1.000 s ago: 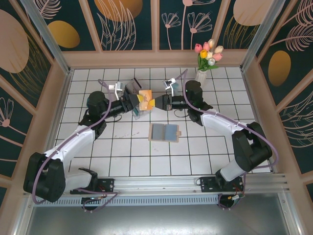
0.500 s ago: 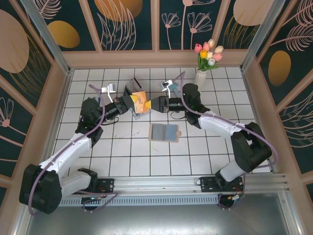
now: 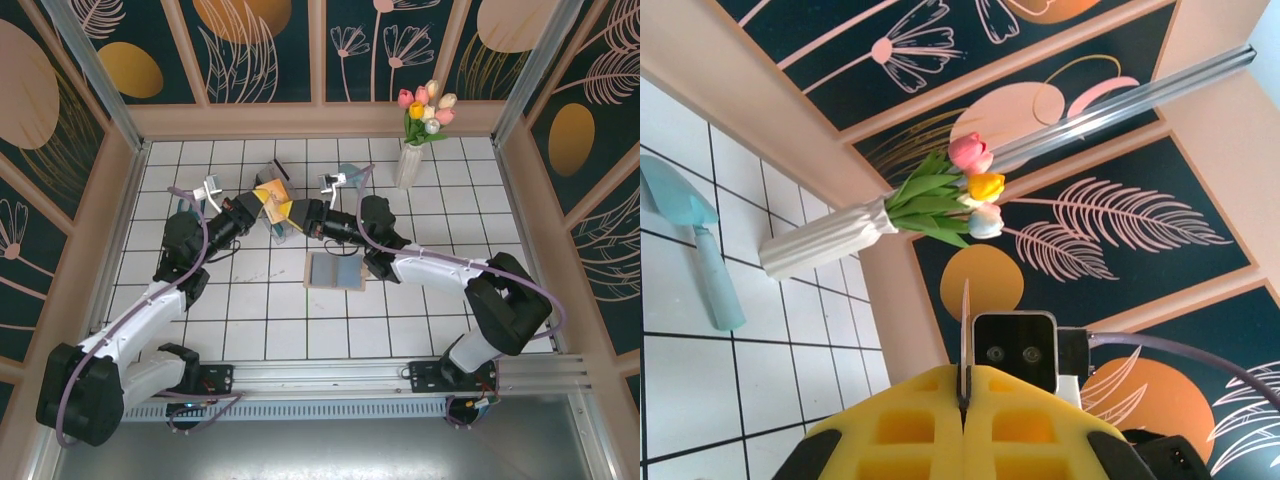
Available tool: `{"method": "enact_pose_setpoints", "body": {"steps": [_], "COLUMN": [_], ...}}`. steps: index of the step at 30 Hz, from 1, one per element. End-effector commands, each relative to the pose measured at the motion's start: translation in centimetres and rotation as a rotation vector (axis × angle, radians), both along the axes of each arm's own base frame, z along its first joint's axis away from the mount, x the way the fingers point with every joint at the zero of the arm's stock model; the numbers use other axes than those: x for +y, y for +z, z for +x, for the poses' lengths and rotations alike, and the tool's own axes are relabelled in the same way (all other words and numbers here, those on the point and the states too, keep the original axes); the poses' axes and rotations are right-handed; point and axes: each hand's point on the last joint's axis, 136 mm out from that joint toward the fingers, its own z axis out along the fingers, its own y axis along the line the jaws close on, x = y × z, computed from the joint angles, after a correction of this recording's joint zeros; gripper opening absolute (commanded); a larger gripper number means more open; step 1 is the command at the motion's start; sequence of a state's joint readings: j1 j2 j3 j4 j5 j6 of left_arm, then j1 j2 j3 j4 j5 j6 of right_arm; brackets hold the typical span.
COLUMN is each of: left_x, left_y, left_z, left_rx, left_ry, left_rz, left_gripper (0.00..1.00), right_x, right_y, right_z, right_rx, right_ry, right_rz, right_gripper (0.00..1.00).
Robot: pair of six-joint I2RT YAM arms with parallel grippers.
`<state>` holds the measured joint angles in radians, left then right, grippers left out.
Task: Take the credit cards out of the card holder
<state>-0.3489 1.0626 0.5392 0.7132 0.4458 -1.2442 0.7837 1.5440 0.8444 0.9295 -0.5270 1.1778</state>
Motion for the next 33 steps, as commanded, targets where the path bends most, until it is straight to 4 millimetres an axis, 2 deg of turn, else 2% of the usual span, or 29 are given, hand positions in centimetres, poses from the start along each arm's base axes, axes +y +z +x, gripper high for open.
{"method": "enact_pose_setpoints", "body": {"steps": [1, 5, 9, 11, 14, 16, 19, 22, 27, 29, 33], "left_x": [0.7, 0.8, 1.1, 1.4, 2.9, 4.7, 7.0, 8.6, 9.7, 9.8, 9.9], "left_y": [0.8, 0.7, 0.3, -0.4, -3.9, -7.5, -11.6, -14.6, -18.0, -18.9, -20.1], "left_z": [0.0, -0.1, -0.1, 0.1, 1.1, 1.5, 1.0, 0.2, -1.3, -1.8, -2.7], "left_rx": [-0.020, -0.014, 0.004, 0.033, 0.176, 0.303, 0.409, 0.478, 0.554, 0.569, 0.582], "left_ry": [0.033, 0.038, 0.052, 0.078, 0.186, 0.286, 0.383, 0.441, 0.458, 0.449, 0.424], "left_rz": [-0.038, -0.044, -0.041, -0.018, 0.099, 0.231, 0.377, 0.456, 0.529, 0.547, 0.573], "left_gripper": [0.00, 0.00, 0.00, 0.00, 0.14, 0.34, 0.60, 0.74, 0.82, 0.84, 0.95], "right_x": [-0.5, -0.2, -0.2, -0.3, -0.7, -0.7, -0.7, -1.0, -1.1, -1.1, -0.8], "right_y": [2.1, 1.8, 1.4, 0.8, -0.5, -1.5, -2.9, -4.8, -7.9, -8.6, -9.9], "right_z": [0.7, 1.0, 1.6, 2.0, 2.8, 3.2, 3.8, 4.6, 6.5, 7.4, 9.5], "right_rx": [-0.031, -0.023, -0.029, -0.037, -0.057, -0.079, -0.117, -0.159, -0.251, -0.282, -0.348], "right_ry": [-0.053, -0.056, -0.077, -0.101, -0.153, -0.167, -0.190, -0.222, -0.249, -0.260, -0.283], "right_rz": [0.097, 0.097, 0.090, 0.062, -0.022, -0.099, -0.225, -0.361, -0.613, -0.691, -0.836], "right_gripper": [0.32, 0.23, 0.04, 0.00, 0.00, 0.00, 0.00, 0.00, 0.00, 0.00, 0.00]}}
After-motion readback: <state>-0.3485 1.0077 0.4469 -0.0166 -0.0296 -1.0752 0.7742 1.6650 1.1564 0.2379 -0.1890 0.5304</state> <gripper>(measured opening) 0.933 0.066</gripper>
